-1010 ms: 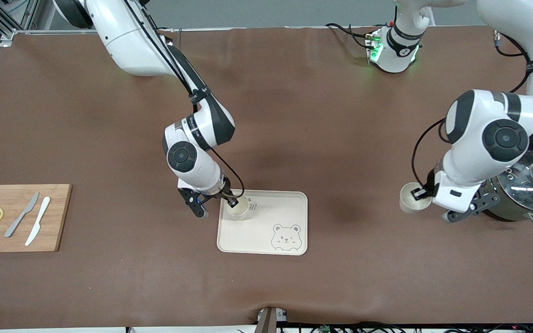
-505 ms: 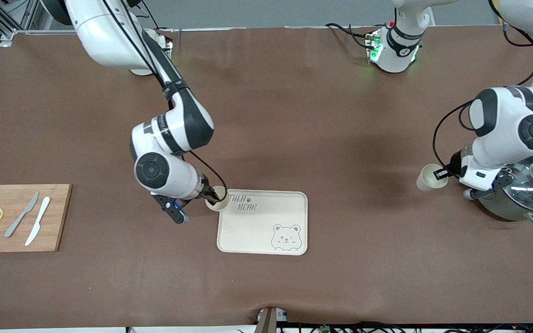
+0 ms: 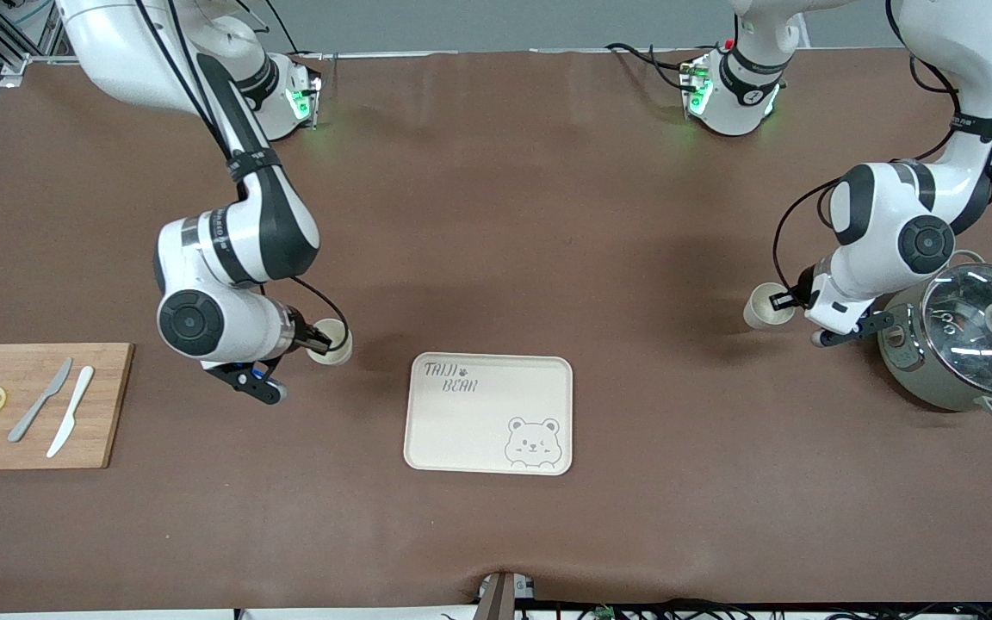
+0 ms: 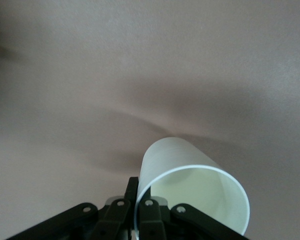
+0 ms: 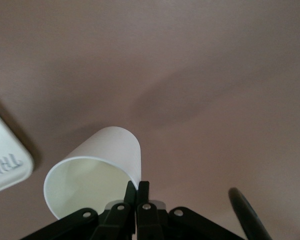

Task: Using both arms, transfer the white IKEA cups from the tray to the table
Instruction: 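Carry the cup toward the pot with the left gripper while the right gripper follows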

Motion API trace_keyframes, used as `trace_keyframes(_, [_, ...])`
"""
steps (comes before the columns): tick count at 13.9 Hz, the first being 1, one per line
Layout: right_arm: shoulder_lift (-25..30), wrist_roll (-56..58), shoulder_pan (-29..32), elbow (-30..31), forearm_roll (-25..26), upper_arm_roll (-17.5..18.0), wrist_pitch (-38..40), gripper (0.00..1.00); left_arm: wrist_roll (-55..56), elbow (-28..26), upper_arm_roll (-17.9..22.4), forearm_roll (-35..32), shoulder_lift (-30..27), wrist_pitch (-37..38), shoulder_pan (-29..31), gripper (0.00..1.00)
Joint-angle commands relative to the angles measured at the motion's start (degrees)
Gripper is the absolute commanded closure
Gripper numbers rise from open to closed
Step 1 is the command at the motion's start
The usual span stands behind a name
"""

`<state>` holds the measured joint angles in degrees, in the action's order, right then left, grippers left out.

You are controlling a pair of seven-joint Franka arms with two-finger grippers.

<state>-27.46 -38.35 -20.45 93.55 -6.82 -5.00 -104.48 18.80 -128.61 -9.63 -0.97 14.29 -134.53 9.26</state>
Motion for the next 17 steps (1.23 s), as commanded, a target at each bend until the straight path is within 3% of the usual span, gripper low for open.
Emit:
trace_keyframes(1, [6.26,6.95,4.44,10.66,4.25,0.69,-3.78,1.00,-3.59,-0.42,-0.65,2.56,1.79,-3.98,1.11,1.00])
trace_keyframes(3, [8.29,12.48,7.42,14.37,4.97,0.69,-5.55,1.00,-3.77,-0.33,-0.74,3.78,1.88,-4.16,0.94,0.96])
trace_keyframes(5, [8.65,19.43,12.25,15.43,4.98,0.69,-5.56,1.00,-3.95,-0.24,-0.74,3.88,1.97,-4.16,0.94,0.80])
trace_keyframes(6, [8.56,21.81,14.10,16.22,5.06,0.61,-5.99,1.00,-4.04,-0.07,-0.74,3.88,2.32,-4.16,0.68,0.58])
trace_keyframes(7, [8.65,25.40,16.12,16.84,5.06,0.61,-6.52,1.00,-4.04,-0.07,-0.74,3.88,2.06,-4.16,0.50,0.01])
trace_keyframes(12, [8.30,37.98,22.80,20.61,5.06,0.61,-12.48,1.00,-4.13,2.56,-0.83,3.88,-2.50,-0.93,0.41,0.00])
trace_keyframes(17, [7.77,43.71,26.51,22.72,4.89,0.69,-14.86,1.00,-4.65,19.06,-0.74,3.61,-4.54,19.27,0.41,0.00])
